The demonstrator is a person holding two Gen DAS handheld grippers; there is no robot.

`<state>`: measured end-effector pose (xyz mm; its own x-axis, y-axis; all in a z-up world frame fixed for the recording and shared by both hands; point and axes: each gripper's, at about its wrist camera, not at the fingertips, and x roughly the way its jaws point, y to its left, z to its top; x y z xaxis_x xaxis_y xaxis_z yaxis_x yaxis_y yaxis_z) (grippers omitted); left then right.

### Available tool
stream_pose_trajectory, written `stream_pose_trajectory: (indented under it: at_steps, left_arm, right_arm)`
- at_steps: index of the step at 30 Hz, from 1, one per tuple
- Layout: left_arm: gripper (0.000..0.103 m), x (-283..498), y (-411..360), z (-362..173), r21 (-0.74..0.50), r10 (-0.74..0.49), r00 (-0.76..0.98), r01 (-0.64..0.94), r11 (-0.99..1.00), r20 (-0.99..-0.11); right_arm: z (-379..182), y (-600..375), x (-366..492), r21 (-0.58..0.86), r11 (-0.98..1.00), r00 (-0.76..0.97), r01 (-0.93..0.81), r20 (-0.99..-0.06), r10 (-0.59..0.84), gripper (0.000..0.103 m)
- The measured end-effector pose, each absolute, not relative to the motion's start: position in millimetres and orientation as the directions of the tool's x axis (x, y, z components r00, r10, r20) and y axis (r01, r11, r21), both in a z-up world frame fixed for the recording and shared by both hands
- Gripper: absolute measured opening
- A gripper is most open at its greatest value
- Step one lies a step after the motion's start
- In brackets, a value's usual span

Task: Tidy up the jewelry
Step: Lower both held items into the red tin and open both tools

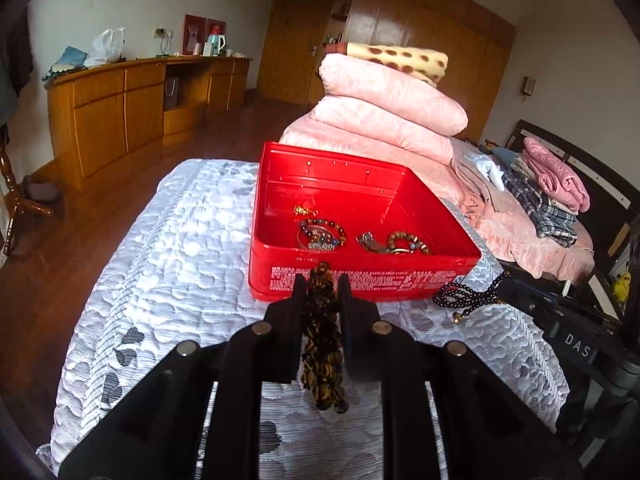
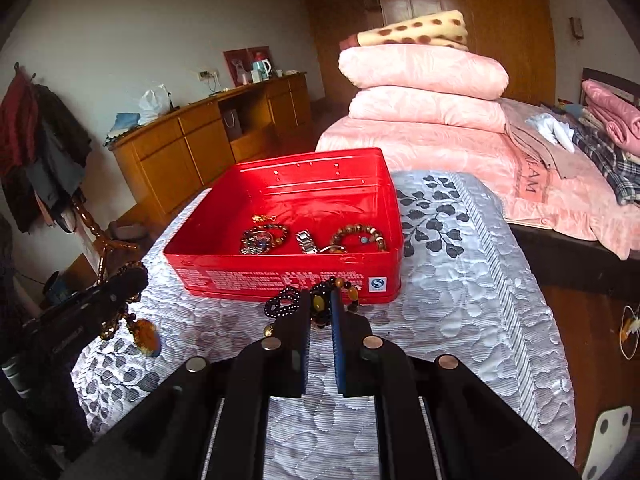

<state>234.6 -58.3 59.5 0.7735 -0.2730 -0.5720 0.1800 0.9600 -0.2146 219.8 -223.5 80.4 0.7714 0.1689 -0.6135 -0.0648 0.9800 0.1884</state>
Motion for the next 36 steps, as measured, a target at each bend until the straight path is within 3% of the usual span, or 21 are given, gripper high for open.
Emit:
stream_pose_trajectory:
  at_steps: [13,24,36]
  left_arm:
    - [0.014,238.3,-59.2,75.6,-0.196,-0.278,0.796,0.202,0.959,-0.538]
    - [0.014,296.2,-78.3,110.7,-0.185,-0.299,0.826,0.238,0.953,-0.478]
    - [0.015,392.3,-102.9,74.5,-0.178,-0.282,0.767,0.219,0.959,-0.577]
  right_arm:
    - [97.9,-217.4,234.8,0.163,0.983,0.789,-0.084,-0.591,0.166,0.010]
    - [124.7,-223.6,292.9,0.164,0.984,0.815,-0.073,-0.559,0.153,0.010]
    - [87.8,-229.2,365.0,0.174,0.984,0.758,-0.048,-0.634,0.150,0.010]
